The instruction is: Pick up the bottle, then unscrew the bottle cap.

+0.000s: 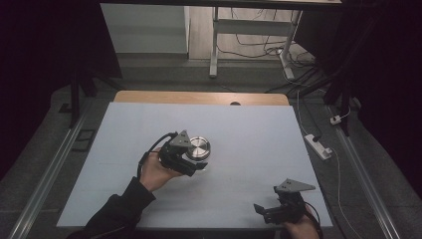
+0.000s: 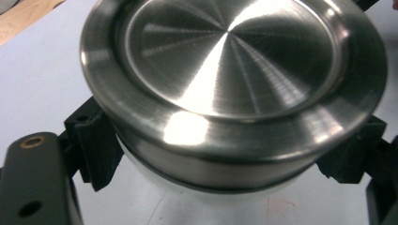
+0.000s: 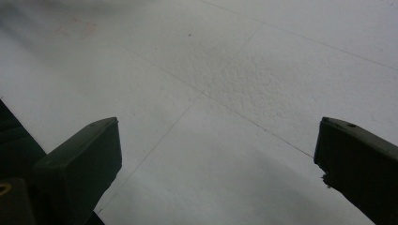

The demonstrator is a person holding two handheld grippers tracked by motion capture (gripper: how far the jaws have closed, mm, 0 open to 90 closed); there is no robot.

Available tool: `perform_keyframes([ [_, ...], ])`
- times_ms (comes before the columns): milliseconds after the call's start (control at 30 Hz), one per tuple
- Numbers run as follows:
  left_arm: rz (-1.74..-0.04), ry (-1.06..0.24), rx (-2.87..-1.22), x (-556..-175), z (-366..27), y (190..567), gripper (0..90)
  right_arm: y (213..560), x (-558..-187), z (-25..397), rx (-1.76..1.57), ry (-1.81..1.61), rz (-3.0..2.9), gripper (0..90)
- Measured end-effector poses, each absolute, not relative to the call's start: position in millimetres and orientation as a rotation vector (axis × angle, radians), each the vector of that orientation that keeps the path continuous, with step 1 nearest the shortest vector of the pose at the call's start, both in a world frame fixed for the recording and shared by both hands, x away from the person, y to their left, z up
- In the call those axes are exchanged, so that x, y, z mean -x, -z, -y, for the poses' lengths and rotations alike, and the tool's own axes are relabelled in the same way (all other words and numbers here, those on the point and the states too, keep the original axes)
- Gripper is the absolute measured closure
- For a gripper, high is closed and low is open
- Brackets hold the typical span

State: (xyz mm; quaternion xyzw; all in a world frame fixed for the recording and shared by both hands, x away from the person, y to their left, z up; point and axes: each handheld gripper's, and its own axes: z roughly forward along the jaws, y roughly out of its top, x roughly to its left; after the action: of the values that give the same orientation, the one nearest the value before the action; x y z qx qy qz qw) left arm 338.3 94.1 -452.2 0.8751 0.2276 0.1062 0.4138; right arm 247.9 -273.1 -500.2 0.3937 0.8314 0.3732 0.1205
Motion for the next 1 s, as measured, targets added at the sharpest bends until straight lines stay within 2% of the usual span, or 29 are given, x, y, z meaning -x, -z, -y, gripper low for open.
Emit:
perform_keyframes([
  [567,-0.571,-0.271,-2.199,-336,-94,454,15.6,498,-248,273,-1.14,-1.128,-2.41,0.0],
  [1000,-0.573,-0.269,-2.194,-336,-94,456,15.6,481,-253,253,-1.019,-1.208,-2.427,0.0],
])
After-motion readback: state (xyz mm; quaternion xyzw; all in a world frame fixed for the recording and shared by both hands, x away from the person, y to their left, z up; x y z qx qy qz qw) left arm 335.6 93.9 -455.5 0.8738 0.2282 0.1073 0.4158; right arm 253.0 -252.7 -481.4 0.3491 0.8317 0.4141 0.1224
